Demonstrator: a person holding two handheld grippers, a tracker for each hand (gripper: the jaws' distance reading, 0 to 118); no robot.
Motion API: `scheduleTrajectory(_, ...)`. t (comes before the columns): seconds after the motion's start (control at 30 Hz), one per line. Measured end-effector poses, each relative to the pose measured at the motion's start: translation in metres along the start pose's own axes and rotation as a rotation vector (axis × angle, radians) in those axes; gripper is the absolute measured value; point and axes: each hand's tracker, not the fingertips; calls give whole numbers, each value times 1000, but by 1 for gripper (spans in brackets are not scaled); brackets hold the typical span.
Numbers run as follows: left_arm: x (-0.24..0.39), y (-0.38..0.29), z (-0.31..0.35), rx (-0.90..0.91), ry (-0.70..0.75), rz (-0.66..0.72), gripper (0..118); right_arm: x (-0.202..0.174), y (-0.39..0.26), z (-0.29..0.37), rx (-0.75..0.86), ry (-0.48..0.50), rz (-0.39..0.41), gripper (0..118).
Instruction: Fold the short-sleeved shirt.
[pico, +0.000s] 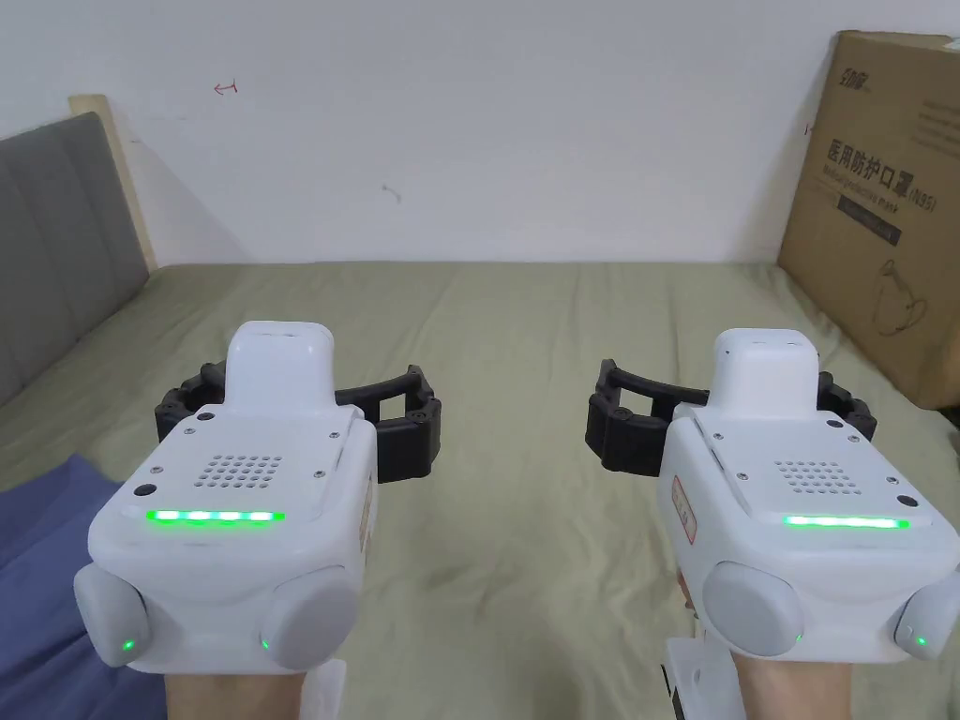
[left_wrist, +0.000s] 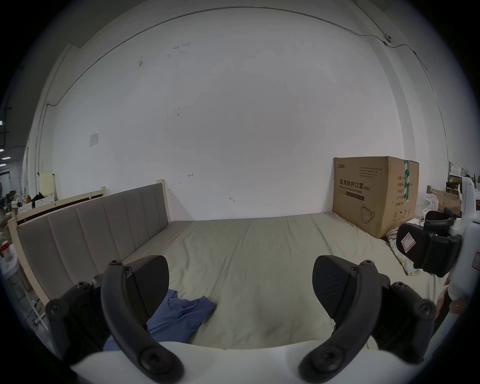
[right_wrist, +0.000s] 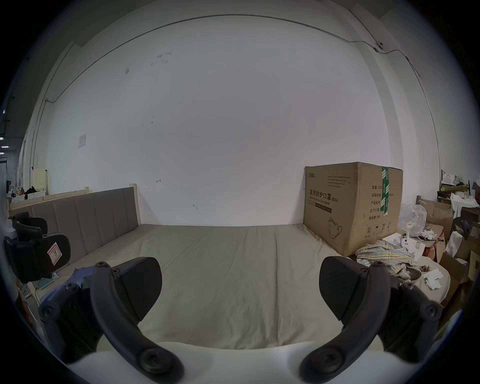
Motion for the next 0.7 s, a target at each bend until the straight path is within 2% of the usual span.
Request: scheduleTrajectory(0.7, 0, -2, 0, -4, 20, -11, 113, 3, -3, -2, -18, -7, -2, 118)
